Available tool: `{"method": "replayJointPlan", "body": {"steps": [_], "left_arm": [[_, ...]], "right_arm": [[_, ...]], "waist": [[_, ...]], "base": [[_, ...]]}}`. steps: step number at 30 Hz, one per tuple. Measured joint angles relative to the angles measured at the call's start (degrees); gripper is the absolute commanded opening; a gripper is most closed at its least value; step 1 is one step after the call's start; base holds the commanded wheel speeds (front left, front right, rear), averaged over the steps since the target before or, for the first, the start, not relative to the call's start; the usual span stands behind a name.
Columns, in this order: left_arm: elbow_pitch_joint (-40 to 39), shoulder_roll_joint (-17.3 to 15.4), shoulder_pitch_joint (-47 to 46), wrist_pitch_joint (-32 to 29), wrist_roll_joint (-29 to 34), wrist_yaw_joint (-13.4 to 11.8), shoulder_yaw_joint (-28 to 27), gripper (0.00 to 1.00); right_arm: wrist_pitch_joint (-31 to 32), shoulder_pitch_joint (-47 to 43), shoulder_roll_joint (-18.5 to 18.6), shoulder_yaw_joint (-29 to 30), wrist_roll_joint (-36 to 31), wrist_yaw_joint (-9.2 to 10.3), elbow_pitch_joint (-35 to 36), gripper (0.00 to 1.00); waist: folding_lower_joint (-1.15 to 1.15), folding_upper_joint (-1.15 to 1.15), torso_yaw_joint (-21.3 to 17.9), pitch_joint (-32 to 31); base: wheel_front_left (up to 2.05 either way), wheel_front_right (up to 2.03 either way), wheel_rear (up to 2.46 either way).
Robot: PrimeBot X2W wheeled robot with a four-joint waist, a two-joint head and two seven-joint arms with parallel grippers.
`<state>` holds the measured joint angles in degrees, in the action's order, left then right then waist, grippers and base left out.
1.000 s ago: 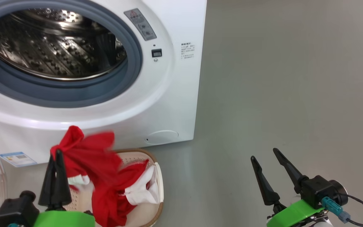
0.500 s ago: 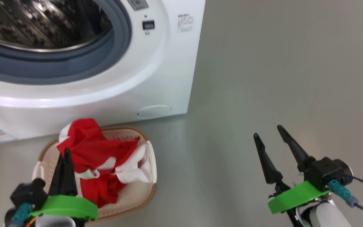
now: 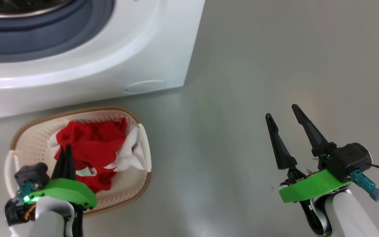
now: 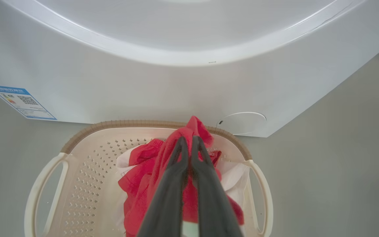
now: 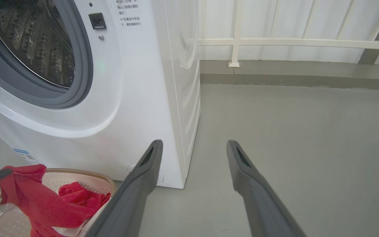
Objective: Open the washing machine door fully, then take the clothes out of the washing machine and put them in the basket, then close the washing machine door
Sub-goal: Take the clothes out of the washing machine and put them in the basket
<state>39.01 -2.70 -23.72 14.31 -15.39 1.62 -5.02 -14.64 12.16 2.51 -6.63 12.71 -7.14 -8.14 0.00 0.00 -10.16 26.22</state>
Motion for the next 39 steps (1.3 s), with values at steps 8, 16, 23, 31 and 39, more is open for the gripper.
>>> {"method": "replayJointPlan", "body": {"steps": [8, 16, 23, 31, 39], "left_arm": [[10.3, 0.5, -3.9, 0.0, 0.3, 1.8, -1.8, 0.00], [14.5, 0.5, -6.4, 0.0, 1.1, 2.5, -3.6, 0.00], [17.3, 0.7, -6.8, 0.0, 1.3, 3.0, -4.3, 1.00], [13.3, 0.9, -4.4, 0.0, 2.0, 3.0, -3.6, 1.00], [0.8, 0.9, 2.2, 0.0, 1.6, 2.9, 1.2, 1.00]], "right_arm": [[0.0, 0.9, 0.0, -0.5, 0.4, 0.00, 0.1, 1.00], [0.0, 1.4, 0.0, -0.9, 0.9, 0.00, -0.2, 1.00], [0.0, 1.4, 0.0, -1.5, 1.4, 0.00, -1.4, 1.00], [0.0, 0.6, 0.0, -2.3, 1.4, 0.00, -3.3, 1.00], [0.0, -2.3, 0.1, -3.1, 1.4, 0.00, -5.3, 1.00]], "waist": [[0.00, 0.00, -1.3, 3.5], [0.00, 0.00, -1.4, 3.7], [0.00, 0.00, -1.1, 1.4], [0.00, 0.00, -0.2, -3.3], [0.00, 0.00, 1.4, -9.2]], "base": [[0.00, 0.00, 0.00], [0.00, 0.00, 0.00], [0.00, 0.00, 0.00], [0.00, 0.00, 0.00], [0.00, 0.00, 0.00]]}}
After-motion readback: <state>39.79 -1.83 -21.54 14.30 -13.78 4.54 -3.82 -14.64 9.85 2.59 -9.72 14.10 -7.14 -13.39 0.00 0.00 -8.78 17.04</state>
